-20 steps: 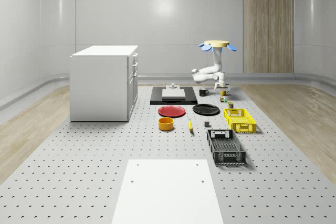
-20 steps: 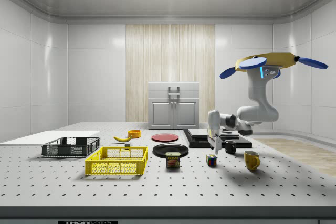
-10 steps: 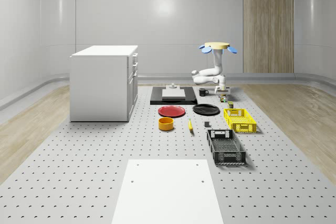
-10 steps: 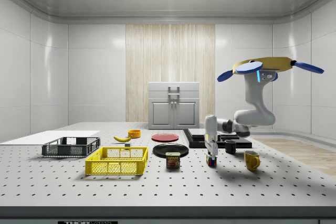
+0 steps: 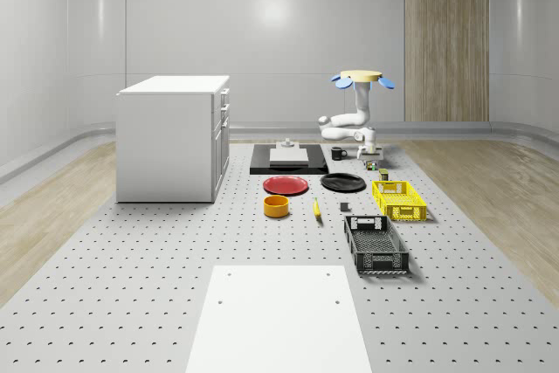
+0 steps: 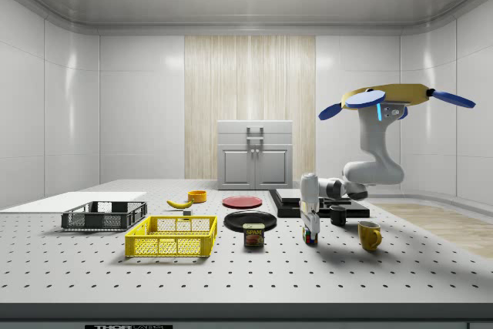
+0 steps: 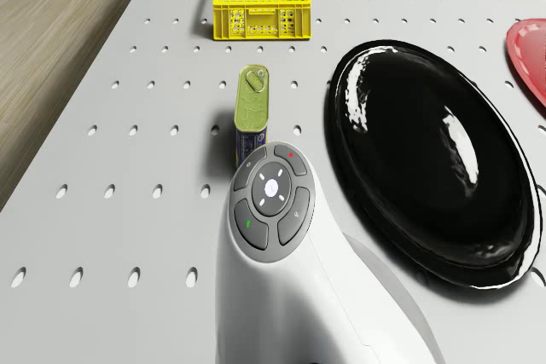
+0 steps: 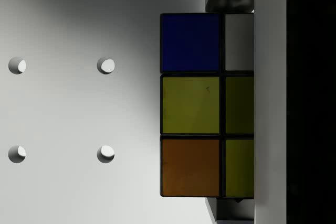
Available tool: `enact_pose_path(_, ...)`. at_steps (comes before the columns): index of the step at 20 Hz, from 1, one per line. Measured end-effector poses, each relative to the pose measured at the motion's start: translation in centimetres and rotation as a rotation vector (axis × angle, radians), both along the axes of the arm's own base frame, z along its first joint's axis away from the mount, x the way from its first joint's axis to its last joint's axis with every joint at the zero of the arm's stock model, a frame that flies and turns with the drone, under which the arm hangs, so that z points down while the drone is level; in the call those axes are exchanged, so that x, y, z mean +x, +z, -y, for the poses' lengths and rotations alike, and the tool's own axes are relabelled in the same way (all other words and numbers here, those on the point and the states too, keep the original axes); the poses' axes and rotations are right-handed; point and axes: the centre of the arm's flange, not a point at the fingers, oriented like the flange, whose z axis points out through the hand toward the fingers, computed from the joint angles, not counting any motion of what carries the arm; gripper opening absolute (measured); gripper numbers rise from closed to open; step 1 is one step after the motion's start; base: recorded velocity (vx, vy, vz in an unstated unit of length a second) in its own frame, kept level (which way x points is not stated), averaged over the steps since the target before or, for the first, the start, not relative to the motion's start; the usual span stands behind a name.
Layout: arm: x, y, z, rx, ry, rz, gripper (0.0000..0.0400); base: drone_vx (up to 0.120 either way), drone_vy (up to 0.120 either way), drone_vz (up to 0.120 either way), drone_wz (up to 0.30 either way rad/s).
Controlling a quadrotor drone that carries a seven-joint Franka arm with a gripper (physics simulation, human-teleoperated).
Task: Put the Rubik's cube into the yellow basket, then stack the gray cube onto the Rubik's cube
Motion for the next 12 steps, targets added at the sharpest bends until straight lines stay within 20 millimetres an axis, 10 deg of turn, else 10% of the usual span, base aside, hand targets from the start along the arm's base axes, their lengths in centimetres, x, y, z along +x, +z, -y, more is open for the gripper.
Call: enact_pose_path(12, 0.0, 0.36, -0.01, 0.0, 0.0, 0.0, 0.0329, 0.0, 0.0, 0.0, 0.0)
